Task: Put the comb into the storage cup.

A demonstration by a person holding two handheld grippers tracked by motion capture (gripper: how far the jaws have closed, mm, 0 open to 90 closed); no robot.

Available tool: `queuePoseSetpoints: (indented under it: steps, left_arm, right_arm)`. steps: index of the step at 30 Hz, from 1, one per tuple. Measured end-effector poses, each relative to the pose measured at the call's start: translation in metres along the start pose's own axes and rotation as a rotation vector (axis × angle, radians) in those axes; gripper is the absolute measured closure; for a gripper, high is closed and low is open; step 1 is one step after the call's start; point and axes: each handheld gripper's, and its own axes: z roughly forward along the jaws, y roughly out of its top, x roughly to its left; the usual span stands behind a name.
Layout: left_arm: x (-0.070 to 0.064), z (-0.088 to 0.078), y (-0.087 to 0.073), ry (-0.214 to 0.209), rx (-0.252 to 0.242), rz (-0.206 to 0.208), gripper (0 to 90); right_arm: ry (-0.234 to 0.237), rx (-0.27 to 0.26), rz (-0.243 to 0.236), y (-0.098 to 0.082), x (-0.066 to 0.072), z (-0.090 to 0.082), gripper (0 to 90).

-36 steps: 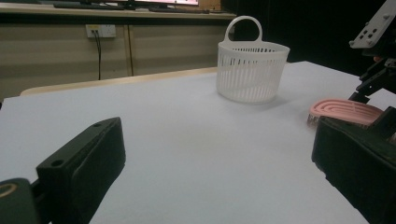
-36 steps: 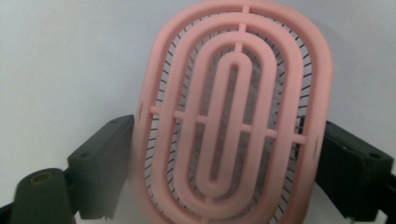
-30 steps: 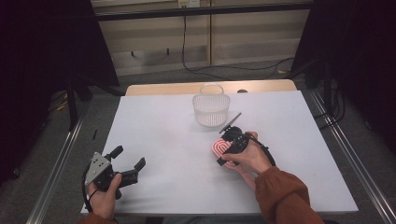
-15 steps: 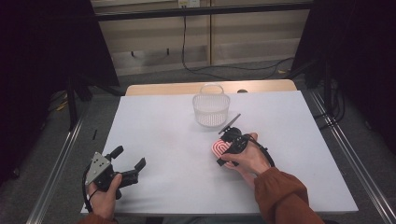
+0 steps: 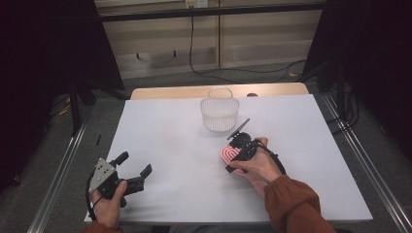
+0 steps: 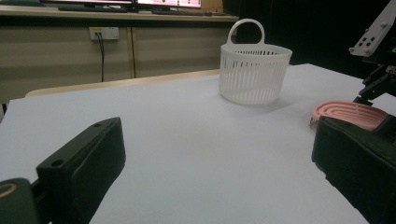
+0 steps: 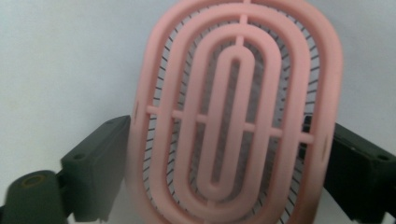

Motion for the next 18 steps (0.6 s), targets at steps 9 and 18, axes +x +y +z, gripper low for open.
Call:
queuePoseSetpoints:
  steps: [9,18]
  left_arm:
    - [0.0002,0.0002,-0.0001,-0.001,0.003,-0.001,2.8]
    - [0.0002,0.0001,-0.0002,-0.002,0.003,-0.001,2.8]
  right_arm:
    - [-0.021,0.0,0.01,0.0013,0.0007,0.0038,9.2]
    - [-0.029,-0.016,0.025,-0.0002,0.002,0.0017,17.9]
